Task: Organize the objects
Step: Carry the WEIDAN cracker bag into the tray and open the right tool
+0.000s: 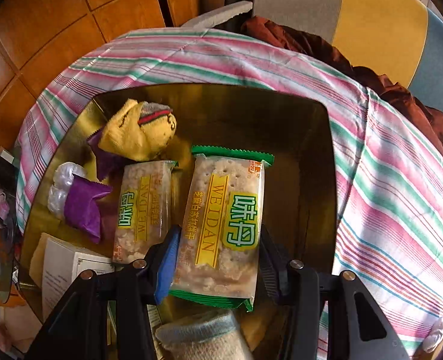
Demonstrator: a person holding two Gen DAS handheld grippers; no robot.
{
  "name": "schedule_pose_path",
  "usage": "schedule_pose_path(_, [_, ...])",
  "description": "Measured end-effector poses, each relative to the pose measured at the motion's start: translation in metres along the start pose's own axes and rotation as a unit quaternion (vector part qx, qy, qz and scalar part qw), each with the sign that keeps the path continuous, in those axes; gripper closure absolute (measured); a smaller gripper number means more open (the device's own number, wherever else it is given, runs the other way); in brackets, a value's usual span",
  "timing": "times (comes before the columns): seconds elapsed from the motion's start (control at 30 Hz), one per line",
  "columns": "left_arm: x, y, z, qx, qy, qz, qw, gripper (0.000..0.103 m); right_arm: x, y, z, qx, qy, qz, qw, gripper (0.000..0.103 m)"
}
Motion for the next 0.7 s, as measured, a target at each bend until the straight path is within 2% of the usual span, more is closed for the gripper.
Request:
schedule_pose_path(0.2, [0.000, 0.001, 0.002, -0.005, -0.005, 0.007, 1.0000, 0.004, 0.000, 0.005, -0.001, -0.014, 0.016, -0.015, 1.000, 0.049])
schedule_pose_path(0.3, [-0.002, 0.001, 0.001, -0.003, -0.009, 0.008, 0.9999, 0.004, 0.000, 0.015, -0.004, -0.026, 0.019, -0.020, 0.999, 0.042])
schedule_pose_path(0.57, [-0.013, 0.005, -0.003, -0.003, -0.021, 0.006, 0.9998, 0.003, -0.001, 0.046, -0.013, -0.066, 0.001, -0.023, 0.998, 0.031])
schedule_pose_path(0.7, [-0.020, 0.008, -0.005, -0.004, -0.030, 0.002, 0.9995, 0.003, -0.016, 0.068, -0.024, -0.088, -0.026, -0.030, 0.995, 0.030])
Point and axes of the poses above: each gripper's, at about its wrist camera, not at the fingertips, and y roughly against the way its jaws point, x to its left, z to its top, the point moved 9 cm from there along -y, roughly the way its jaws point, and after that the axes turned 10 degrees about y, right-handed, at the moved point
